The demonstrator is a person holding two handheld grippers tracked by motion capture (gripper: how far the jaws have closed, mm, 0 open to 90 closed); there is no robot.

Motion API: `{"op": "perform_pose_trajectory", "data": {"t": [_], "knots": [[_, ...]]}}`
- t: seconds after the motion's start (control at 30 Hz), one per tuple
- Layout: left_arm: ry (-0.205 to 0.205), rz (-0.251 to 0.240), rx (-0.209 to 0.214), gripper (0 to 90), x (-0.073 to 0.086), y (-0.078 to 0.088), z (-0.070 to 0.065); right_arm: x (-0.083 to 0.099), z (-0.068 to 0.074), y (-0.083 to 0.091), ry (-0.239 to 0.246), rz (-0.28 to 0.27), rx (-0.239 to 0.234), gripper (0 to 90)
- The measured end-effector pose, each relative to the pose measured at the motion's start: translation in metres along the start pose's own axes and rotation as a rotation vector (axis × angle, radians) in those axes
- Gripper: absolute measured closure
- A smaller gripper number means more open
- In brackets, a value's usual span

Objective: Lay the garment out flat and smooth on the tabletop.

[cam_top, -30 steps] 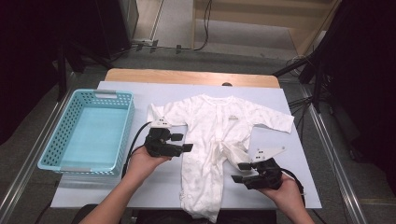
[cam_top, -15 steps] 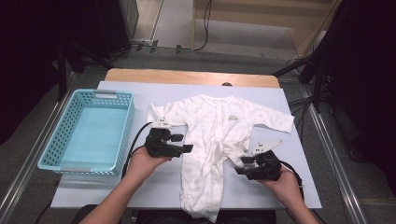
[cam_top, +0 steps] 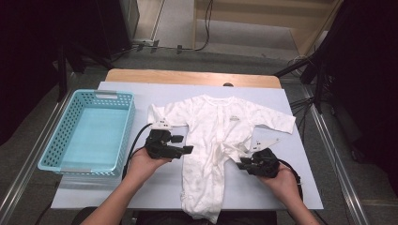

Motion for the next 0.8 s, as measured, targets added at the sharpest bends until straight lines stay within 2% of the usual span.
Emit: {"op": "perform_pose_trajectory", "data": {"t": [0.07,0.17,0.5,0.67,0.8], "knots": [[0.0,-0.001,0.002,34.1,0.0,0.0,0.0,-0.001,0.0,0.002,-0.03,0.018,-0.026,71.4],[0.001,-0.004,-0.001,34.1,0.0,0.001,0.0,-0.002,0.003,0.007,-0.044,0.022,-0.056,71.5],[-0.001,-0.003,-0.004,34.1,0.001,0.002,0.0,0.005,0.029,0.027,-0.059,0.023,-0.112,70.5],[-0.001,-0.004,-0.005,34.1,0.0,0.002,0.001,0.005,0.038,0.029,-0.071,0.024,-0.138,69.8],[0.002,-0.007,-0.004,34.2,0.0,0.002,0.001,0.008,0.046,0.028,-0.073,0.047,-0.162,69.4]]}}
Point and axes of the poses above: each handheld gripper's, and its own axes: y roughly backward along the jaws, x roughly out of its underside, z roughly to its left, the point moved 3 cm from there along -y, roughly forward along the jaws, and after that the axes turned 1 degree about -z, right-handed, at the moved point
